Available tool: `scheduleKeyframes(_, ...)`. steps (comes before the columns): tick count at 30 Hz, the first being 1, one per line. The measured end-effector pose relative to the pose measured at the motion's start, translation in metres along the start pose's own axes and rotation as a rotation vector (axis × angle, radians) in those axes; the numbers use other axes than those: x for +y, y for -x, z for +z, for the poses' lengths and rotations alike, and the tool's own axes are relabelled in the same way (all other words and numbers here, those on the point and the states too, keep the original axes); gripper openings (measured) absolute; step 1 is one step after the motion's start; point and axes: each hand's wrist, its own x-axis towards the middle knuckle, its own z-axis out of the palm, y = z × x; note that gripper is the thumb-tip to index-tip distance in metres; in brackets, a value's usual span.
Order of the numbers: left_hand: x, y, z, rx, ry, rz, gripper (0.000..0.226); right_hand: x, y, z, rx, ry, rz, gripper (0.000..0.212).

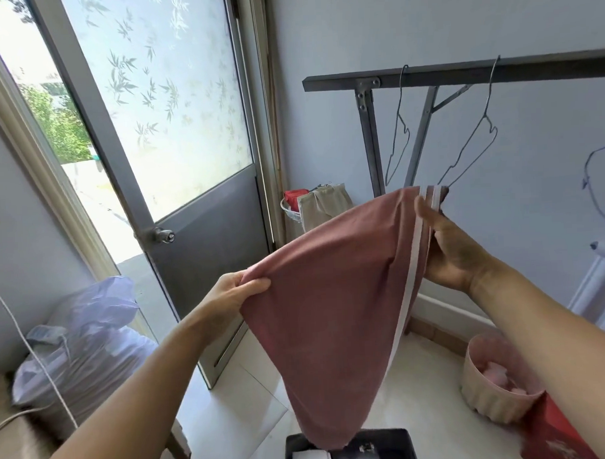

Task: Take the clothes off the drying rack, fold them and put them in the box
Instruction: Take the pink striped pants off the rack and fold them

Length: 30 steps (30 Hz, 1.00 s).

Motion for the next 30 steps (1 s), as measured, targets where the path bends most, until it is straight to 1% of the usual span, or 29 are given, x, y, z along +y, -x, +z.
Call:
scheduleKeyframes(2,0.005,0.006,0.001,-0.010,0.170,0.002,0.031,0.004,-0.003,0.001,-0.038,0.070,0.002,0.037)
scheduleKeyframes(4,0.010,0.009,0.002,0.022,0.253,0.003,0.035,0.006,-0.008,0.006,0.004,0.135,0.032,0.028)
scheduleKeyframes(6,0.013,0.011,0.001,0.047,0.328,-0.029,0.026,0.006,-0.012,0.010,0.034,0.112,0.061,0.025)
scheduleKeyframes(8,0.018,0.015,0.000,0.054,0.374,-0.068,0.018,0.009,-0.015,0.013,0.010,-0.049,0.041,0.026)
scheduleKeyframes(10,0.024,0.017,0.002,0.065,0.400,-0.074,0.019,0.016,-0.013,0.012,-0.015,-0.136,0.016,0.031)
scheduleKeyframes(11,0.027,0.019,0.003,0.081,0.424,-0.063,0.019,0.023,-0.012,0.013,-0.055,-0.088,0.045,0.040)
scheduleKeyframes(13,0.033,0.020,0.007,0.100,0.475,-0.021,0.023,0.040,-0.011,0.015,-0.115,0.120,0.162,0.058)
scheduleKeyframes(14,0.036,0.020,0.008,0.104,0.480,0.002,0.025,0.045,-0.012,0.018,-0.115,0.179,0.197,0.056)
scheduleKeyframes(15,0.038,0.021,0.009,0.111,0.479,0.018,0.024,0.047,-0.014,0.022,-0.083,0.181,0.207,0.048)
scheduleKeyframes(16,0.039,0.022,0.009,0.127,0.482,0.019,0.020,0.048,-0.017,0.024,-0.065,0.147,0.201,0.041)
scheduleKeyframes(18,0.039,0.024,0.005,0.190,0.502,-0.002,0.015,0.046,-0.021,0.025,-0.060,0.016,0.169,0.037)
scheduleKeyframes(20,0.042,0.026,-0.001,0.228,0.517,-0.008,0.016,0.046,-0.020,0.026,-0.133,-0.084,0.116,0.030)
scheduleKeyframes(21,0.044,0.027,-0.002,0.233,0.527,-0.004,0.018,0.047,-0.018,0.029,-0.196,-0.063,0.102,0.029)
scheduleKeyframes(23,0.046,0.028,-0.005,0.261,0.485,-0.003,0.023,0.048,-0.018,0.034,-0.259,0.102,0.105,0.040)
scheduleKeyframes(24,0.049,0.029,-0.004,0.287,0.413,-0.001,0.024,0.047,-0.019,0.037,-0.271,0.203,0.112,0.043)
scheduleKeyframes(25,0.050,0.030,-0.005,0.312,0.301,-0.003,0.025,0.045,-0.021,0.039,-0.266,0.293,0.118,0.038)
scheduleKeyframes(27,0.049,0.030,-0.005,0.351,0.000,-0.006,0.031,0.038,-0.024,0.045,-0.247,0.397,0.133,0.022)
scheduleKeyframes(28,0.048,0.030,-0.005,0.370,-0.073,-0.002,0.034,0.035,-0.025,0.046,-0.201,0.396,0.153,0.017)
scheduleKeyframes(29,0.045,0.028,-0.005,0.392,-0.091,-0.009,0.035,0.033,-0.024,0.046,-0.151,0.347,0.169,0.016)
scheduleKeyframes(30,0.044,0.028,-0.004,0.414,-0.013,-0.043,0.035,0.033,-0.025,0.043,-0.131,0.257,0.168,0.017)
